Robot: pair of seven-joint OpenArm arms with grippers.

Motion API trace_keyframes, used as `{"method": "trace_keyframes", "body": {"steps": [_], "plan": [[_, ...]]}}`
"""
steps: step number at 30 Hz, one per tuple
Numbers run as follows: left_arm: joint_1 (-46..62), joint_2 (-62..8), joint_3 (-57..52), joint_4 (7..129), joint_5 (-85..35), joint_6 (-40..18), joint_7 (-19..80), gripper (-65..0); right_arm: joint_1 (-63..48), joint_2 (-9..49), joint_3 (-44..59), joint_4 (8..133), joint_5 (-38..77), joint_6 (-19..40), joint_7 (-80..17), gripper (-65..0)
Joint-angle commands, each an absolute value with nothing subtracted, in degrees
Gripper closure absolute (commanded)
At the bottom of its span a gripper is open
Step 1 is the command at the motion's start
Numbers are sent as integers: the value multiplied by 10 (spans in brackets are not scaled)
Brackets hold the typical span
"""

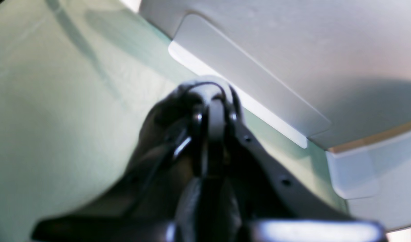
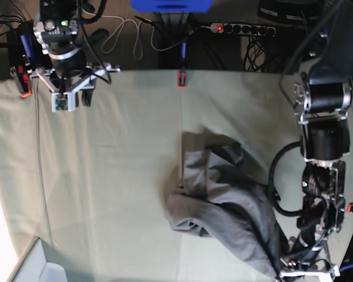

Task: Layout the t-shirt on the table in an organized manner, then fold the t-shirt properly
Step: 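Lift the grasped shirt with the left gripper and drag it outward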

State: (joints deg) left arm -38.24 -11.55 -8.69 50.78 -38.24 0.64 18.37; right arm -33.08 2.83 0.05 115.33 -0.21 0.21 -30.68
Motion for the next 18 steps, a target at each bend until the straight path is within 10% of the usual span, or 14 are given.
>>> {"method": "trace_keyframes", "body": {"steps": [1, 6, 13, 18], "plan": [[-405, -120, -88, 500, -385, 2, 163, -5, -329, 29, 0, 1163, -3, 3, -295, -151], [-415, -122, -88, 436, -385, 1, 156, -49, -327, 29, 0, 1163, -3, 3, -295, -151], [-378, -124, -87, 450, -391, 0, 158, -384, -319, 29, -8, 1163, -3, 3, -295, -151], [-253, -120, -90, 592, -391, 1, 156, -375, -315, 30, -16, 1162, -3, 3, -295, -152]]}}
